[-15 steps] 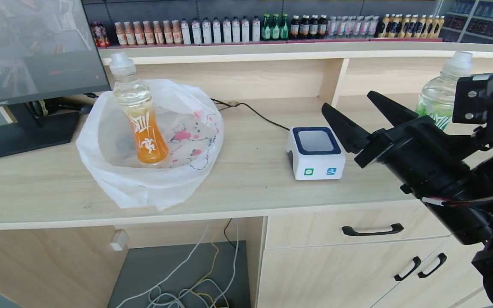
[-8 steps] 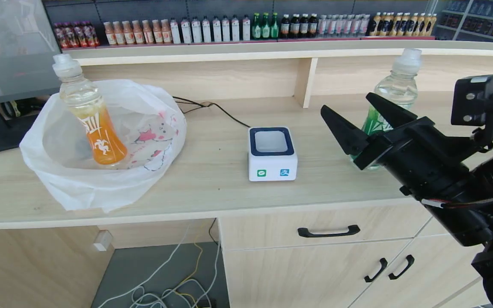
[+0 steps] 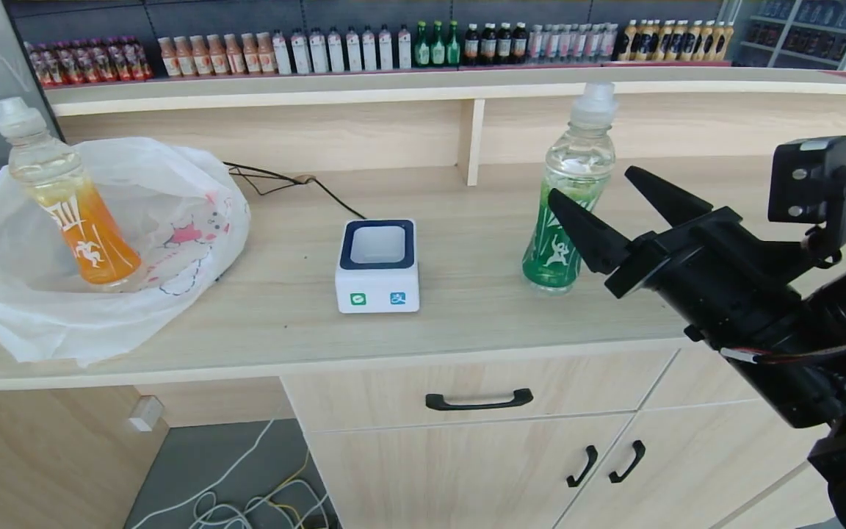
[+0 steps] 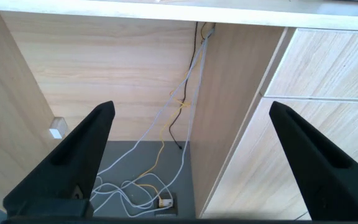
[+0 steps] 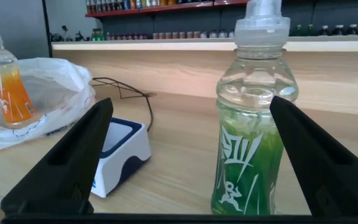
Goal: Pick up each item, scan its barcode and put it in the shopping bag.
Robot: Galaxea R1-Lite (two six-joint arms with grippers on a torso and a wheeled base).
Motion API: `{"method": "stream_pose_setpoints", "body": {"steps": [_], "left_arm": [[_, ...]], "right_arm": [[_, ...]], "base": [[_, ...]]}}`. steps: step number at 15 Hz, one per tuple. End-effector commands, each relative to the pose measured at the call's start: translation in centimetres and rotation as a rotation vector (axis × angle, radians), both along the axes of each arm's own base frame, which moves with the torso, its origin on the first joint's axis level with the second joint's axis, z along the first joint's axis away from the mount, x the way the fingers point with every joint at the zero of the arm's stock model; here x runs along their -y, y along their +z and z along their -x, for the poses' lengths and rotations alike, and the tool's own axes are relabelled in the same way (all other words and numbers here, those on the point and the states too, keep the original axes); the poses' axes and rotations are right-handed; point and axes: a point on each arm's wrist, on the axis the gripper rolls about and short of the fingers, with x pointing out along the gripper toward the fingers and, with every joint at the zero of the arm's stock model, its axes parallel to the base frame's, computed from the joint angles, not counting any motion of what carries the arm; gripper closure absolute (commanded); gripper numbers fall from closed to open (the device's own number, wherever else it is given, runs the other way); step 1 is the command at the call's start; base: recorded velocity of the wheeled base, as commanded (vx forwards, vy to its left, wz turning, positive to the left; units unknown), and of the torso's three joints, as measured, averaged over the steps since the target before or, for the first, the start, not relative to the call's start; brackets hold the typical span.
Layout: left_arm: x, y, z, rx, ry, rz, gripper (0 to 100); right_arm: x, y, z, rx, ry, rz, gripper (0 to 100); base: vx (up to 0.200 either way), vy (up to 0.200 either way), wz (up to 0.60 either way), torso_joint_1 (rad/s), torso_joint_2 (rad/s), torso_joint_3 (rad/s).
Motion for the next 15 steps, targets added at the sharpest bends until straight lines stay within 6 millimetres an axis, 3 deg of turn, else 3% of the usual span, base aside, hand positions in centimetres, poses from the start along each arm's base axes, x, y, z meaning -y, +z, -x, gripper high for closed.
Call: {"method": "stream_pose_setpoints", "body": {"steps": [1, 9, 15], "left_arm": [[0.0, 0.0, 0.0, 0.0, 0.001, 0.001, 0], [0.0, 0.0, 0.0, 0.0, 0.001, 0.001, 0], [0.0, 0.0, 0.0, 0.0, 0.002, 0.001, 0]], "right_arm": [[-0.1, -0.2, -0.1, -0.008, 0.001, 0.004, 0], [0.4, -1.5, -0.1, -0.067, -0.068, 0.011, 0], [0.1, -4.2, -2.3, -0.152, -0.149, 0.041, 0]], "base": [[0.0, 0.0, 0.0, 0.0, 0.0, 0.0], [0.0, 0.0, 0.0, 0.0, 0.0, 0.0], [0.0, 0.0, 0.0, 0.0, 0.0, 0.0]]}}
